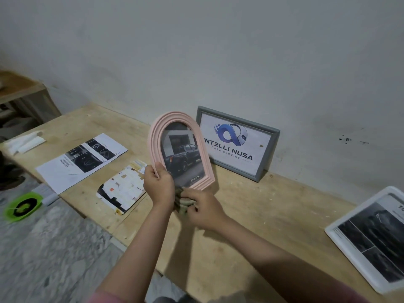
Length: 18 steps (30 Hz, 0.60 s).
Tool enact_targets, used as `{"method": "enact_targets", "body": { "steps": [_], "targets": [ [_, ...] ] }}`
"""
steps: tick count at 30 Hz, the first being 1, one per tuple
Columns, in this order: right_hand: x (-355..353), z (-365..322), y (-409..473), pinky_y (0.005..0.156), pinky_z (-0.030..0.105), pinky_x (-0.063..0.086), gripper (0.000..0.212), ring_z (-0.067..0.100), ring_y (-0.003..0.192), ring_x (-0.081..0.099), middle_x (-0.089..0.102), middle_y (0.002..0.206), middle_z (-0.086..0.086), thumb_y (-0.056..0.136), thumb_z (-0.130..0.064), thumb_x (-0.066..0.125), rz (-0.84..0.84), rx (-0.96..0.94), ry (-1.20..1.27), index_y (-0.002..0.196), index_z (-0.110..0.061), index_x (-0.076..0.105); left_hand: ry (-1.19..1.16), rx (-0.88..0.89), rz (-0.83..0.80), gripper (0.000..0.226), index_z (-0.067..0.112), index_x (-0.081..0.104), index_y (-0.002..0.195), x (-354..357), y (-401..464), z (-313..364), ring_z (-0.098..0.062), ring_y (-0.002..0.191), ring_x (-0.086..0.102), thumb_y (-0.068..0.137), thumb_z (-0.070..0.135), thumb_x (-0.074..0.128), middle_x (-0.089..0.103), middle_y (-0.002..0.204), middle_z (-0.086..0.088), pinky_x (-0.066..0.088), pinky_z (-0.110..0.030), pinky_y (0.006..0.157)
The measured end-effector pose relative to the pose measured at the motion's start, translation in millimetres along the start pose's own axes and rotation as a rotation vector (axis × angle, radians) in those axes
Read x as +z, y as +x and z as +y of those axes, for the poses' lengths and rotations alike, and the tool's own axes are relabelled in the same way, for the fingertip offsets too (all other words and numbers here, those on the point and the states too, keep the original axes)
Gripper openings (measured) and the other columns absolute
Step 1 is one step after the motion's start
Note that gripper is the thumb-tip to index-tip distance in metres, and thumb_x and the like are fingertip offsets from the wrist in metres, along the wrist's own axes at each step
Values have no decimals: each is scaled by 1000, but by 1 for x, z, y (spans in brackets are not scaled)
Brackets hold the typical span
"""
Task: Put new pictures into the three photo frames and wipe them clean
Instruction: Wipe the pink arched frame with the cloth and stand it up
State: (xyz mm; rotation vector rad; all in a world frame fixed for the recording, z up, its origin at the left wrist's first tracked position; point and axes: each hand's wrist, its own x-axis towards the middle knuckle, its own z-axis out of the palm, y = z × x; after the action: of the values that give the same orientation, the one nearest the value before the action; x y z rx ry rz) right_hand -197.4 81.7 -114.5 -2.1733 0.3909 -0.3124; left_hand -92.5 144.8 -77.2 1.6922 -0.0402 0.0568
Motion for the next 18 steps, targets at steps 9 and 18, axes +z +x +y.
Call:
{"method": "enact_targets", "body": {
  "steps": [9, 18],
  "targets": [
    [-9, 2, 97, 73, 21, 47, 25, 8, 77, 60, 67, 85, -3, 82, -4, 57, 97, 231, 292, 83, -27, 66, 57, -4, 62, 34, 10, 37, 68, -32, 109, -16, -16, 56, 34, 99, 25, 41, 38, 63, -1, 27, -31, 53],
    [25, 16, 234, 71, 22, 38, 33, 14, 91, 54, 56, 100, -3, 84, -21, 67, 151, 397, 79, 115, -18, 57, 170, -11, 19, 38, 11, 33, 63, -75, 238, -37, -18, 54, 30, 98, 22, 41, 33, 59, -4, 22, -31, 51]
  ]
}}
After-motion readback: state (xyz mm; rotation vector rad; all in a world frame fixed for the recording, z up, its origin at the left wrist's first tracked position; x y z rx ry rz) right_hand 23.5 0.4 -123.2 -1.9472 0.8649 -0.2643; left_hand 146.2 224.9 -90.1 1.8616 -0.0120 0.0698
